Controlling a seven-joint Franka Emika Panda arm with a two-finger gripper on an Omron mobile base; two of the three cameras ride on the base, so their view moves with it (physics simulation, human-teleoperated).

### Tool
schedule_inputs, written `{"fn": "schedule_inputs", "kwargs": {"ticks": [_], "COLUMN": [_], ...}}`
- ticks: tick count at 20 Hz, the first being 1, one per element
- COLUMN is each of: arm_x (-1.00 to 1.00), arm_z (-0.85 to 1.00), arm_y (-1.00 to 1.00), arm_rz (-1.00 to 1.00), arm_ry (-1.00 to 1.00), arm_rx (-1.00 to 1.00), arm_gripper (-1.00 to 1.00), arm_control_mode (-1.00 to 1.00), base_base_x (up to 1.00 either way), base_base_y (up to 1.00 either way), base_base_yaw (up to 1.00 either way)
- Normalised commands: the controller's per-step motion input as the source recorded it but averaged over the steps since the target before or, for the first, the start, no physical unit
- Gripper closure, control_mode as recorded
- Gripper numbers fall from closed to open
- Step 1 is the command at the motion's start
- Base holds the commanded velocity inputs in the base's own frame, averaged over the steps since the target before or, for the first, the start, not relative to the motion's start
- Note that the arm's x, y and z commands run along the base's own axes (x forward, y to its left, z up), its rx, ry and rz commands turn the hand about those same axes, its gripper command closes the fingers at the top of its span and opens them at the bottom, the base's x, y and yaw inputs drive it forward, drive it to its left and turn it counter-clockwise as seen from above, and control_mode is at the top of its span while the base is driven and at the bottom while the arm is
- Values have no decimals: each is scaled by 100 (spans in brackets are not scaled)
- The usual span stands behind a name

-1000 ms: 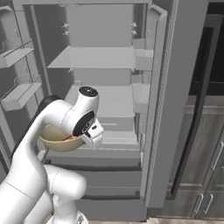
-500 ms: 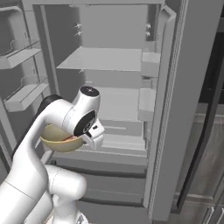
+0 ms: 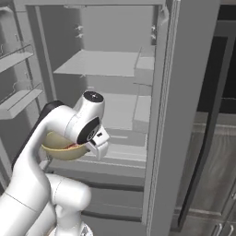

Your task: Place one of the steaks on the plate and the other in the bowl. Then place the bowl in the fridge.

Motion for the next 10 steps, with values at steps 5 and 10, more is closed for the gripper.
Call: {"fn": "schedule_inputs", "kwargs": {"ticks": [5, 10], "arm_x": [0, 0], "arm_z": [0, 0], "arm_y": [0, 0], "arm_rz": [0, 0], "arm_ry": [0, 0], "arm_rx": [0, 0], "arm_gripper": [100, 100], "arm_control_mode": [100, 100], "base_base_x": [54, 23], "base_base_y": [-20, -20], "base_base_yaw": [0, 1]}}
